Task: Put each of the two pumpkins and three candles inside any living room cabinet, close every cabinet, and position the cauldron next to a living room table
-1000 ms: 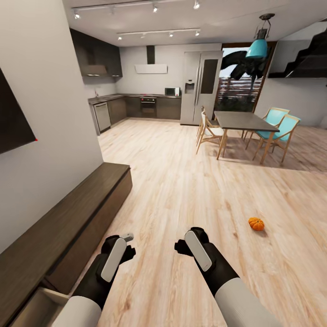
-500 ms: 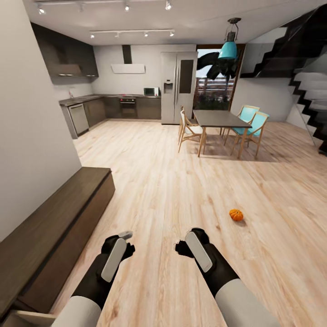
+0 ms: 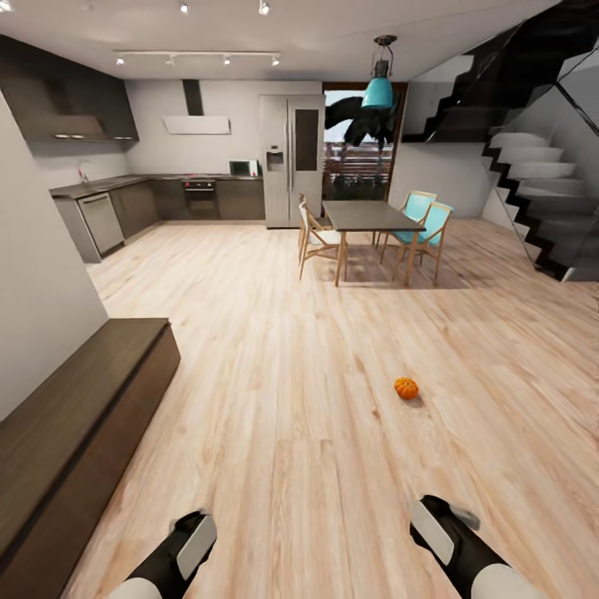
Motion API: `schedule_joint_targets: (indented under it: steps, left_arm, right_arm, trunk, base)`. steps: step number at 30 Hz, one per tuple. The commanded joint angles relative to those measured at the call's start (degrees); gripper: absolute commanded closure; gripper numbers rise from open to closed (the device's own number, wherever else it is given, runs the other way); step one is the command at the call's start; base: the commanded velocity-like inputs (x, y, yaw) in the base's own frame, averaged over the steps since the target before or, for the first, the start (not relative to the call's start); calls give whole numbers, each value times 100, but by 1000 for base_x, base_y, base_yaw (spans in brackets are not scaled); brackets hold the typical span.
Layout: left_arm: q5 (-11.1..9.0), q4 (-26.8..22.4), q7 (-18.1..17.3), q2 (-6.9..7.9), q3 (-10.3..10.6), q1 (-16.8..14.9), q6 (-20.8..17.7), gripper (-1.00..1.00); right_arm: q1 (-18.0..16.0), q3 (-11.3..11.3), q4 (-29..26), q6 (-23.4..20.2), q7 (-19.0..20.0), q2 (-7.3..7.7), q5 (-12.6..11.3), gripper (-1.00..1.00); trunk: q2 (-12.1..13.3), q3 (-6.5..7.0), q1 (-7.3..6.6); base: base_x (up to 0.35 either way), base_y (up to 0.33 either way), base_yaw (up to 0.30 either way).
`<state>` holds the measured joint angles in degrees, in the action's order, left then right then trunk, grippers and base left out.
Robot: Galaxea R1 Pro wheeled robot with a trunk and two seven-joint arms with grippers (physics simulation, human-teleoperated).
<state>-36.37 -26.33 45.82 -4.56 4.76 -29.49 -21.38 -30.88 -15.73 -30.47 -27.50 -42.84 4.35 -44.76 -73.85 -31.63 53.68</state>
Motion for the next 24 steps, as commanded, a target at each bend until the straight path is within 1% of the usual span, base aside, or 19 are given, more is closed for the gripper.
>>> schedule_joint_targets:
  steps: [1, 3, 5, 6, 8, 10, 14, 15, 18, 19, 20, 24]
  left_arm:
    - [57, 285, -240, 14, 97, 1, 225, -100]
    - [198, 484, -679, 67, 230, -10, 435, -100]
    - [299, 638, -1131, 205, 292, -12, 666, -100]
    - [326, 718, -1309, 269, 310, -12, 752, -100]
    - [352, 884, -1553, 350, 325, -13, 863, -100]
    - [361, 1005, -1624, 368, 330, -13, 900, -100]
    - [374, 1124, -1665, 382, 304, -13, 951, -100]
    - [375, 1168, -1671, 387, 303, -10, 1059, -100]
    - [378, 1453, -1688, 356, 317, -6, 1706, -100]
    - [380, 1510, -1691, 348, 318, -6, 1784, -100]
    - [382, 1645, -1695, 332, 321, -5, 1947, -100]
    - [385, 1801, -1706, 309, 324, -5, 2107, -100]
  right_arm:
    - [55, -14, 219, 255, 220, 34, 22, -100]
    - [147, -21, 434, 445, 556, 63, 44, -100]
    - [310, -22, 584, 683, 933, 80, 52, -100]
    - [370, -27, 626, 832, 1113, 81, 56, -100]
    - [442, -36, 682, 1053, 1404, 85, 52, -100]
    - [463, -35, 775, 1131, 1508, 94, 44, -100]
    - [475, -35, 991, 1251, 1572, 93, 45, -100]
    - [476, -35, 1010, 1323, 1577, 90, 45, -100]
    - [477, -35, 1034, 1577, 1583, 85, 48, -100]
    - [477, -35, 1036, 1604, 1584, 85, 49, -100]
    - [477, -35, 1039, 1657, 1585, 84, 52, -100]
    - [477, -39, 1042, 1707, 1580, 53, 55, -100]
  trunk:
    - [0, 1, 0]
    - [0, 1, 0]
    - [0, 1, 0]
    - [0, 1, 0]
    - [0, 1, 0]
    - [0, 1, 0]
    - [0, 1, 0]
    - [0, 1, 0]
    - [0, 1, 0]
    - [0, 1, 0]
    - [0, 1, 0]
    - [0, 1, 0]
  base:
    - [311, 0, -36]
    - [319, 0, -19]
    - [325, 0, -8]
    - [327, 0, -4]
    - [328, 0, -2]
    - [328, 0, -1]
    - [329, 0, 0]
    - [329, -17, 0]
    - [329, -62, 0]
    - [328, -95, 0]
    - [328, -105, -25]
    - [323, -118, -184]
